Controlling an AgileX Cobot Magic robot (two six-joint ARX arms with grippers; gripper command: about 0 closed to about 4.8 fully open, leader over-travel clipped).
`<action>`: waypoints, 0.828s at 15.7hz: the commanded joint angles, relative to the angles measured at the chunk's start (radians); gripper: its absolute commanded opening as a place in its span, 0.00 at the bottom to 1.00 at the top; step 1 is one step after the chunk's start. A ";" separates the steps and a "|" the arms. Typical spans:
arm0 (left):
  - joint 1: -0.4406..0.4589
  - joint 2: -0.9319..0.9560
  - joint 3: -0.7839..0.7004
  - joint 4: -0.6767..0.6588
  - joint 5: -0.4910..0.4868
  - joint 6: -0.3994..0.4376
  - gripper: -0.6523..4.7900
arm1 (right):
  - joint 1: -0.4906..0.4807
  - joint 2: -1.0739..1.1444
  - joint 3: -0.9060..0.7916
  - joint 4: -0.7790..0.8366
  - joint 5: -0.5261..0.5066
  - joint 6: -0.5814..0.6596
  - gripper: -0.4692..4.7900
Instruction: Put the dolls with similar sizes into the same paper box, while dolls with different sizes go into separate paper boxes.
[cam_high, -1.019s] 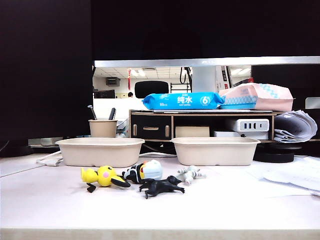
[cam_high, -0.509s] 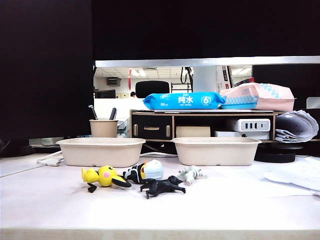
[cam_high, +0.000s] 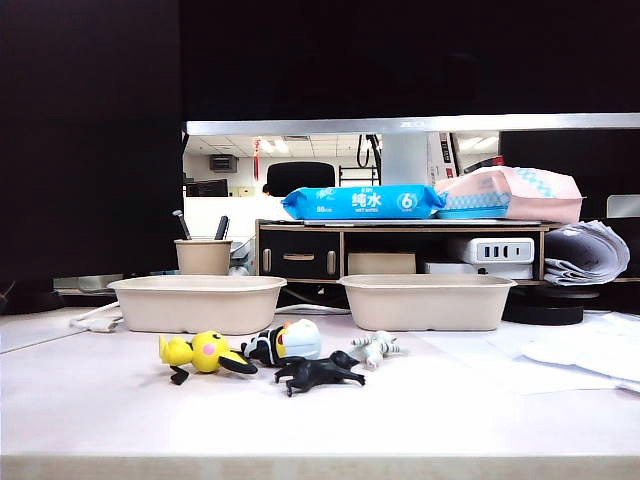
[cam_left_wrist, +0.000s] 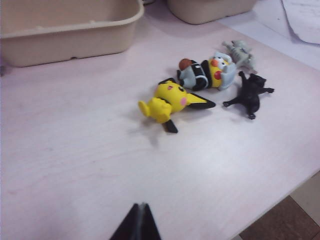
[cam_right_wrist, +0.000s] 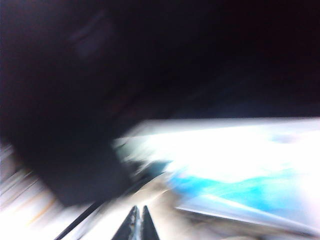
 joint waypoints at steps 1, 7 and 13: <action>0.000 0.000 0.001 0.007 0.000 0.003 0.11 | 0.183 0.438 0.361 -0.188 -0.270 -0.179 0.08; 0.000 -0.011 0.001 0.006 0.008 0.003 0.11 | 0.534 1.049 0.783 -0.824 -0.024 -0.943 0.08; 0.000 -0.013 0.001 0.006 0.000 0.003 0.11 | 0.721 1.129 0.782 -0.858 0.301 -1.249 0.70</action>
